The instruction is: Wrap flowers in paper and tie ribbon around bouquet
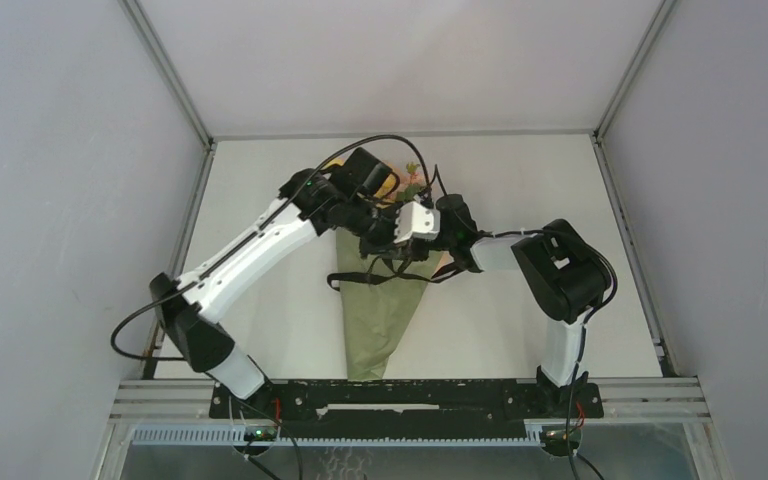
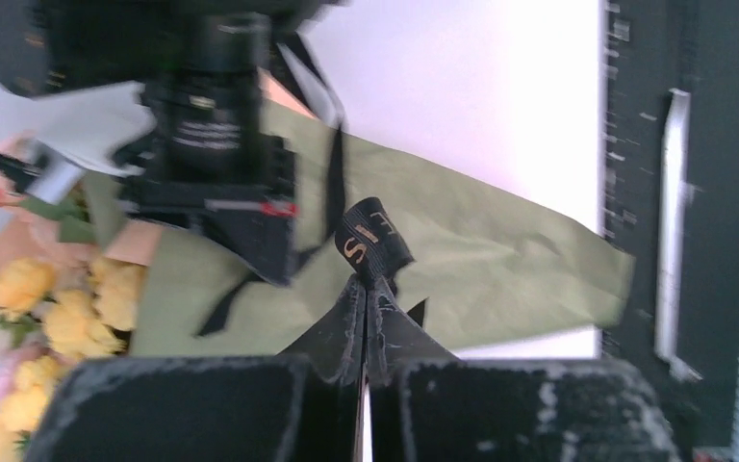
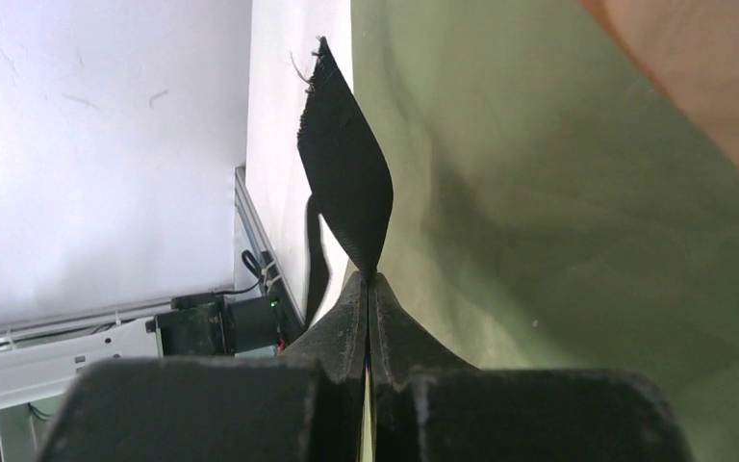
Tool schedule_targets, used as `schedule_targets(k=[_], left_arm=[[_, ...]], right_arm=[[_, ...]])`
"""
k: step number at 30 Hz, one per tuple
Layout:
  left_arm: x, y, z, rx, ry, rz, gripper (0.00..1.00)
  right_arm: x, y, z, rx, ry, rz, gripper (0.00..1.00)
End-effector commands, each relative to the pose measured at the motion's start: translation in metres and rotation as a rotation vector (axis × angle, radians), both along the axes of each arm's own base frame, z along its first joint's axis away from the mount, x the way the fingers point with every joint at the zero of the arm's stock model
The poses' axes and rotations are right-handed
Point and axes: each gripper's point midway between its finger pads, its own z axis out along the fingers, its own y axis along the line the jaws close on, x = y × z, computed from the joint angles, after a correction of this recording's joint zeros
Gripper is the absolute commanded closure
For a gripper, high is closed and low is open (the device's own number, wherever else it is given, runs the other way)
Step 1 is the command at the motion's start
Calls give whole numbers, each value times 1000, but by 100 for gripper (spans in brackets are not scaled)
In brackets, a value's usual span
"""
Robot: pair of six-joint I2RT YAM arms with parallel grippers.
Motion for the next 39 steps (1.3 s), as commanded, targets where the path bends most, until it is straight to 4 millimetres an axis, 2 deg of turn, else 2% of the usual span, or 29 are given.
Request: schedule_targets(k=[1, 3, 5, 7, 9, 11, 12, 15, 18, 20, 23, 27, 30, 34, 39], left_arm=[[84, -35, -6, -80, -142, 168, 99], [100, -43, -13, -91, -93, 205, 97], [109, -45, -26, -70, -34, 232, 87], [112, -42, -41, -27, 5, 243, 70], [116, -36, -51, 8, 20, 265, 48], [134, -26, -51, 11, 15, 384, 31], [148, -19, -48, 7, -2, 462, 27], [192, 18, -37, 15, -51, 698, 23], [192, 43, -36, -5, 17, 697, 22], [190, 56, -52, 10, 52, 713, 16], [186, 70, -83, 75, 142, 770, 16], [168, 64, -113, 19, 392, 814, 17], [155, 50, -123, -51, 514, 816, 20], [150, 34, -129, -135, 596, 819, 22], [144, 28, -147, -126, 666, 806, 27]], right_arm=[[-3, 7, 15, 41, -43, 59, 100], [-5, 7, 14, 42, -40, 63, 100], [-5, 6, 14, 44, -41, 57, 97], [-4, 4, 12, 33, -36, 48, 92], [-3, 2, 11, 24, -34, 41, 89], [-3, 1, 8, 18, -29, 38, 89], [-3, 1, 6, 16, -23, 36, 89], [-2, 0, 4, 19, -4, 30, 89], [-2, 0, 4, 18, -6, 30, 89], [-2, -1, 4, 18, -9, 32, 89], [-2, -1, 5, 20, -9, 34, 90], [-4, 0, 8, 29, -22, 47, 92], [-5, 0, 8, 27, -29, 53, 94], [-6, 2, 7, 33, -33, 65, 97], [-10, 4, 12, 51, -51, 97, 100]])
